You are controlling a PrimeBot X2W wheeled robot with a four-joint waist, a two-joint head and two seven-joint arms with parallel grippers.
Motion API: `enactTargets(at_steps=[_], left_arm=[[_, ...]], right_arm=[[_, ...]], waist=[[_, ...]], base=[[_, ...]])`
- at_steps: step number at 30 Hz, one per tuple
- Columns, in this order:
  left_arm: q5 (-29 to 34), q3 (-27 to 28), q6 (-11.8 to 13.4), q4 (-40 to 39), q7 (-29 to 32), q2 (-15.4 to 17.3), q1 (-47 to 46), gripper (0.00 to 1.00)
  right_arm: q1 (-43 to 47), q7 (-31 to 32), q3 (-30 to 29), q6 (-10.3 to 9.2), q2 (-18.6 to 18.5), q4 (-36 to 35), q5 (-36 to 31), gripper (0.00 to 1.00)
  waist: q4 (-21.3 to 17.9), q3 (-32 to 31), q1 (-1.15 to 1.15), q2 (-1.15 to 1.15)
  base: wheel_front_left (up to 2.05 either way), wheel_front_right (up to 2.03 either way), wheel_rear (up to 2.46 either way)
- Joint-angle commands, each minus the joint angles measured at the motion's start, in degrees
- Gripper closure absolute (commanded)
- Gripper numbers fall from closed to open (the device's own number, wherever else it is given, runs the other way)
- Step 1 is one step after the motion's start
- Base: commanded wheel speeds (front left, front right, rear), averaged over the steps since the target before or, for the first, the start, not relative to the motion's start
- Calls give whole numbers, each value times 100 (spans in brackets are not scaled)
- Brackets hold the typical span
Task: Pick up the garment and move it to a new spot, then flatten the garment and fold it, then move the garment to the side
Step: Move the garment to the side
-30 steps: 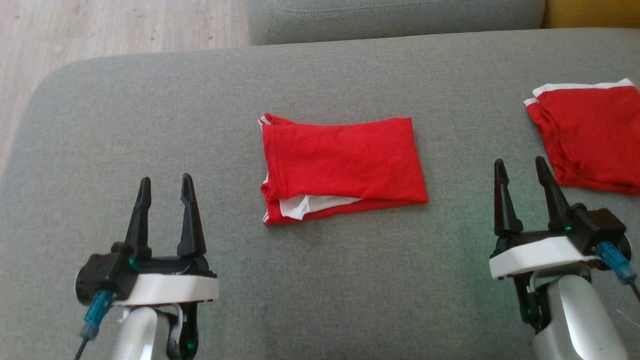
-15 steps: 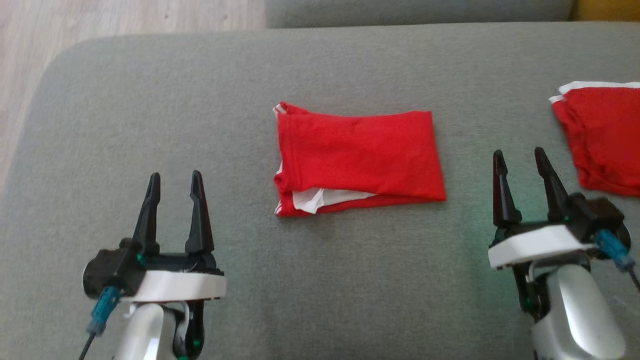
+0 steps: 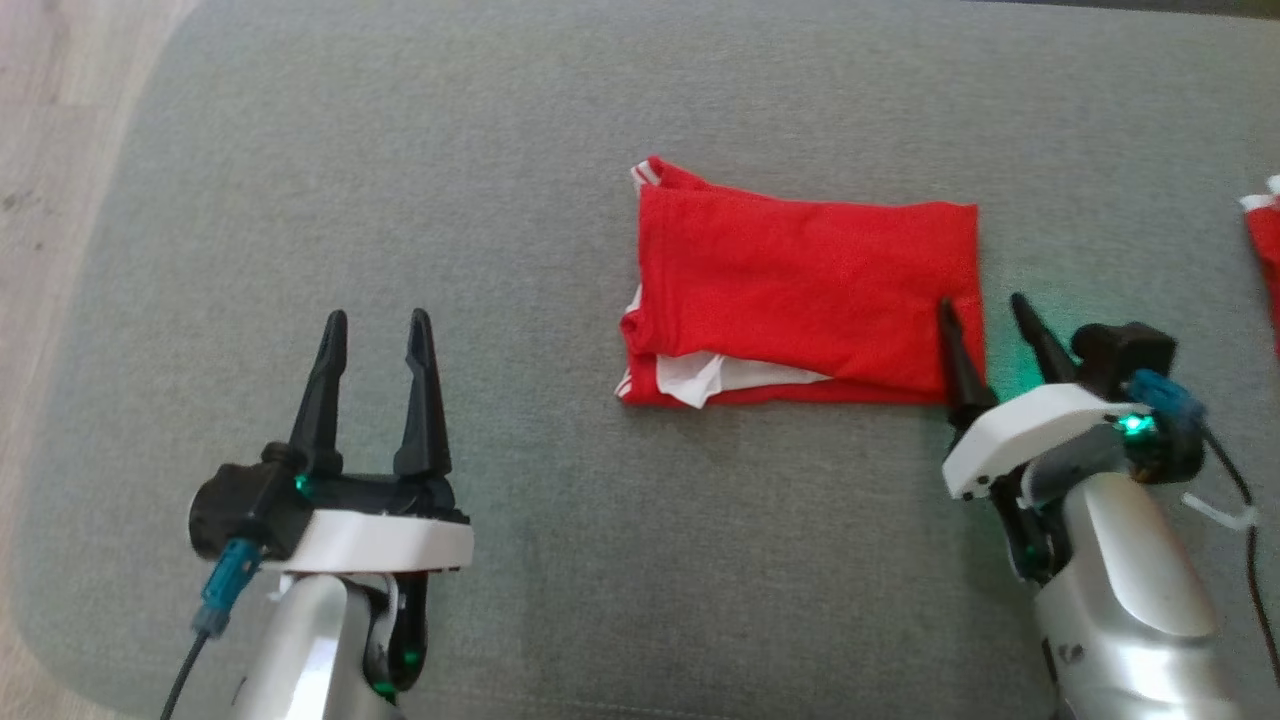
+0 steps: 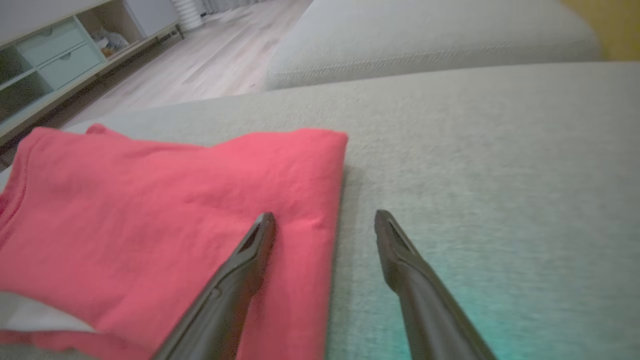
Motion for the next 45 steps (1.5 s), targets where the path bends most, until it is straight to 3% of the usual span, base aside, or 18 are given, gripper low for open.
enactTargets(at_steps=[1, 8, 9, 10, 11, 12, 22, 30, 35, 45], left_arm=[[-46, 100, -13, -163, -29, 30, -246, 0], [-104, 24, 31, -204, -29, 30, -320, 0], [-107, 15, 37, -214, -29, 30, -334, 0], [-110, 7, 41, -223, -29, 30, -346, 0], [-111, 0, 44, -228, -29, 30, -358, 0], [-111, -6, 46, -230, -29, 30, -367, 0], [13, 41, 1, -146, -29, 30, -283, 0], [234, -153, -26, -127, -29, 30, -174, 0], [264, -192, 22, -271, -29, 30, -194, 0], [402, -100, -53, -457, -29, 30, -522, 0]], right_arm=[[-220, 91, 199, -4, -4, -26, 51, 0], [-400, 679, 471, -4, -4, 549, 28, 0], [-423, 741, 504, -4, -4, 594, 17, 5], [-451, 780, 538, -4, -4, 625, 6, 35], [-478, 809, 571, -4, -4, 655, 10, 97], [-506, 826, 611, -4, -4, 684, 2, 100], [-583, 340, 602, -4, -4, 498, -612, 100], [-304, 401, 519, -4, -94, -413, -1704, 100], [-278, 592, 875, -4, -663, -1079, -1944, 100], [-997, 971, 1168, -4, -2543, -1508, -1595, 100]], waist=[[83, 42, -1, 0], [177, 116, -1, 0], [179, 130, -1, 0], [176, 142, -1, 0], [171, 149, -1, 0], [164, 152, -1, 0], [-148, -133, -1, 0], [-742, -437, -1, 0], [-1164, -388, -1, 0], [-1584, 218, -1, 0]], base=[[0, 0, 0], [0, 0, 0], [0, 0, 0], [0, 0, 0], [0, 0, 0], [0, 0, 0], [0, 0, 0], [0, 0, 0], [0, 0, 0], [0, 0, 0]])
